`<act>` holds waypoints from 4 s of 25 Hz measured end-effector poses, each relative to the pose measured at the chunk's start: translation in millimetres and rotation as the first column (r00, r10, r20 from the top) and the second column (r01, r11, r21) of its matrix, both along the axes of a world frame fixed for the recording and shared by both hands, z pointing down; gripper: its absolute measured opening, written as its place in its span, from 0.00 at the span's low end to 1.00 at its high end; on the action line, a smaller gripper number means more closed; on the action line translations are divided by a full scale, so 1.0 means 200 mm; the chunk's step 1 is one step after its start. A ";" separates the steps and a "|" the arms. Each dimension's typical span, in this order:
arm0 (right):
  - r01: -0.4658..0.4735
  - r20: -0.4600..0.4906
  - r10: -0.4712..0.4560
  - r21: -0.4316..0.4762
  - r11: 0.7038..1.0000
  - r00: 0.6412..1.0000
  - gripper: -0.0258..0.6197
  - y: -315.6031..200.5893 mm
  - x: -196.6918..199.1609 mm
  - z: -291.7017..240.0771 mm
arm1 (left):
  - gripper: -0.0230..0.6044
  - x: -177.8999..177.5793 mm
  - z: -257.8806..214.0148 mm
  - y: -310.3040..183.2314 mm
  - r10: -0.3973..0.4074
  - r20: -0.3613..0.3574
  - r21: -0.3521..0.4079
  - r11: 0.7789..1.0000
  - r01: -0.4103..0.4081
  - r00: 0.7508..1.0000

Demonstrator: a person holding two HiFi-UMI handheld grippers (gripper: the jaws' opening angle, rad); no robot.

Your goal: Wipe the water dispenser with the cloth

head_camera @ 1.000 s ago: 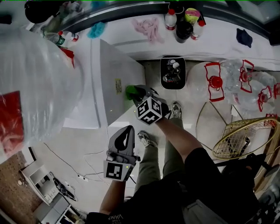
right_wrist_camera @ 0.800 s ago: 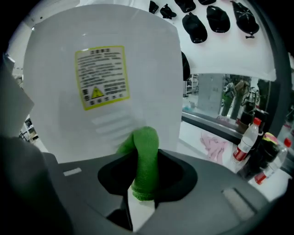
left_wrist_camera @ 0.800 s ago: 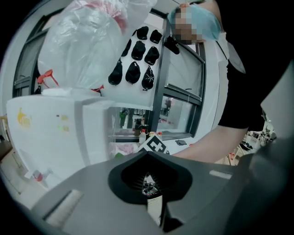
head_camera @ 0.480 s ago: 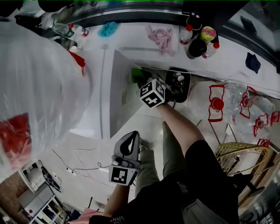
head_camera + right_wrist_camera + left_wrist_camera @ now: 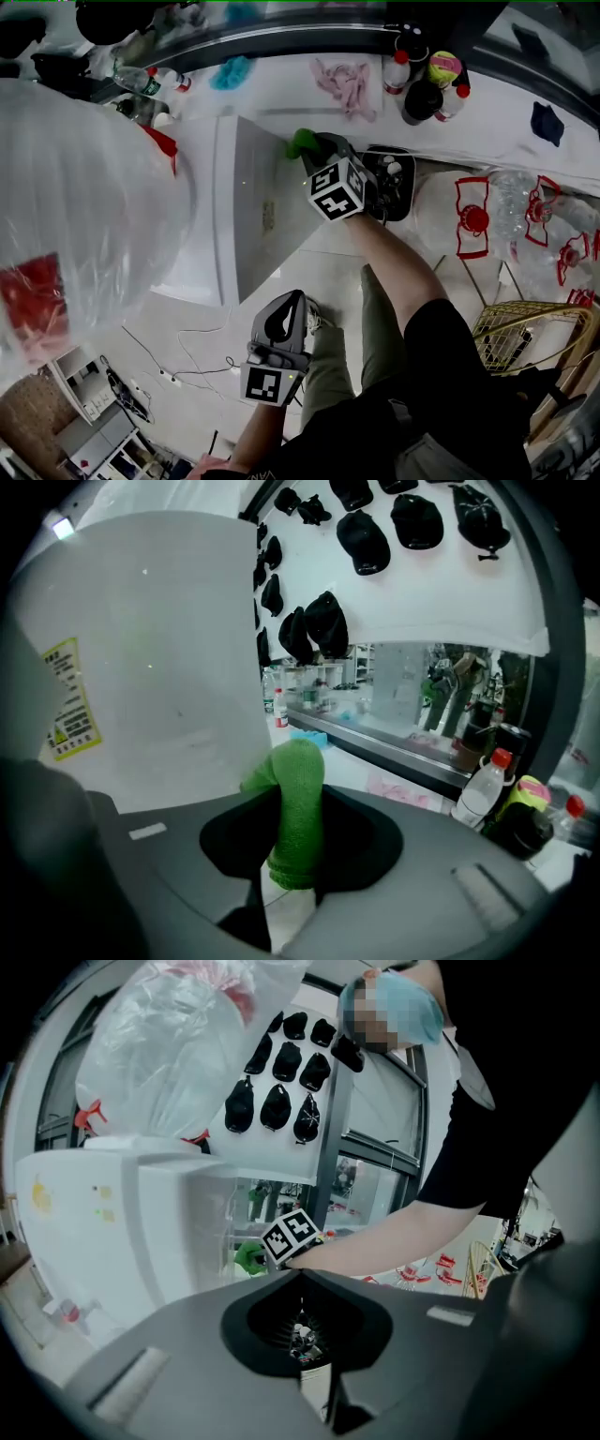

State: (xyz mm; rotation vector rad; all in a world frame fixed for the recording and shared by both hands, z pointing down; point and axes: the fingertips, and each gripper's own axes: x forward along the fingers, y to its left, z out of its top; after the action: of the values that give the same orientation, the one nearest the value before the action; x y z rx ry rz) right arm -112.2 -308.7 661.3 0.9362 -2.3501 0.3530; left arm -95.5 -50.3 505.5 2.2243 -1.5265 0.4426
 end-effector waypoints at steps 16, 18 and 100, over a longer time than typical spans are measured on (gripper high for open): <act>-0.049 0.023 0.054 -0.206 0.977 0.998 0.22 1.17 0.11 0.33 | 0.04 -0.02 0.04 0.20 0.206 0.034 0.022 0.978 -0.207 0.978; -0.037 0.037 0.047 -0.226 0.973 0.998 0.22 1.25 0.06 0.36 | 0.04 -0.03 0.06 0.21 0.205 0.038 0.018 0.979 -0.205 0.978; -0.176 0.247 0.125 0.196 0.965 0.961 0.22 1.42 0.43 -1.58 | 0.04 -0.48 -0.91 0.47 -0.062 -0.003 0.342 0.938 0.059 0.998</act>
State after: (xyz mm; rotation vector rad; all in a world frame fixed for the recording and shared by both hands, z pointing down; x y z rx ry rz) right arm -25.8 -25.3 344.5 1.2425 -2.5760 0.2830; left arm -192.4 44.1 324.3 2.4221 -1.7850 0.1753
